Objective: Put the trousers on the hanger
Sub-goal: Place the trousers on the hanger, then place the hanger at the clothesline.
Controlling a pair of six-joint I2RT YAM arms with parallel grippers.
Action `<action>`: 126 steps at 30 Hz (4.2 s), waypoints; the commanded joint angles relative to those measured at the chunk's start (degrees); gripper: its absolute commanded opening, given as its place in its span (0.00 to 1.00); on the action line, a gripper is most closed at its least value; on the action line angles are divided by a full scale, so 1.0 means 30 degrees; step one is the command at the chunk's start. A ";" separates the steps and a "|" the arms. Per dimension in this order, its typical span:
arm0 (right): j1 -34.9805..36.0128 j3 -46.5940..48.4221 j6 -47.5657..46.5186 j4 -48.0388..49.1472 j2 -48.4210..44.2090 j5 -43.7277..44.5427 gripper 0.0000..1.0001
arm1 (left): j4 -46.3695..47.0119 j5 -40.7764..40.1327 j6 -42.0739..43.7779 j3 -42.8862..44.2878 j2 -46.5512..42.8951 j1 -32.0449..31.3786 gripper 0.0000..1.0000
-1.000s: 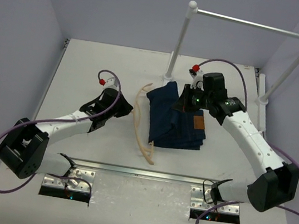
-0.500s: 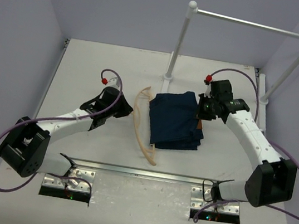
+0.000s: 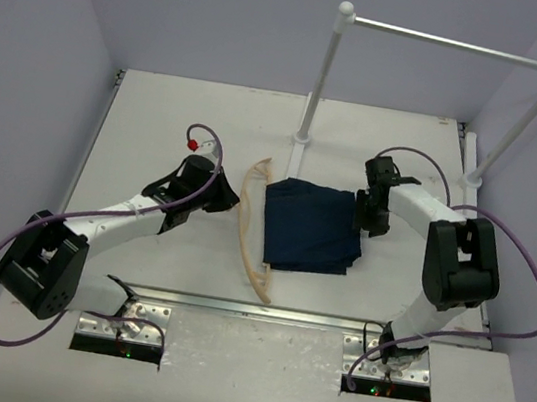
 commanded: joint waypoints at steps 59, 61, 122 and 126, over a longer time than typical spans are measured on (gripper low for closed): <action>-0.0600 -0.4380 0.1081 0.2214 -0.0272 0.2953 0.00 | -0.2172 -0.1920 0.1811 -0.1245 -0.0126 0.0338 0.00; -0.0430 -0.4282 0.1153 0.2453 -0.0030 0.2826 0.00 | -0.2354 -0.2363 0.1783 -0.1307 -0.0344 0.0338 0.00; 1.5060 -0.9834 1.0346 1.9688 -0.6409 -0.7303 0.21 | -0.5306 -0.7644 -0.5013 0.5453 -0.1134 -0.5940 0.00; 1.5060 -0.9918 1.0312 1.9855 -0.6854 -0.7133 0.00 | -0.5169 -0.7608 -0.4944 0.5266 -0.1158 -0.5932 0.00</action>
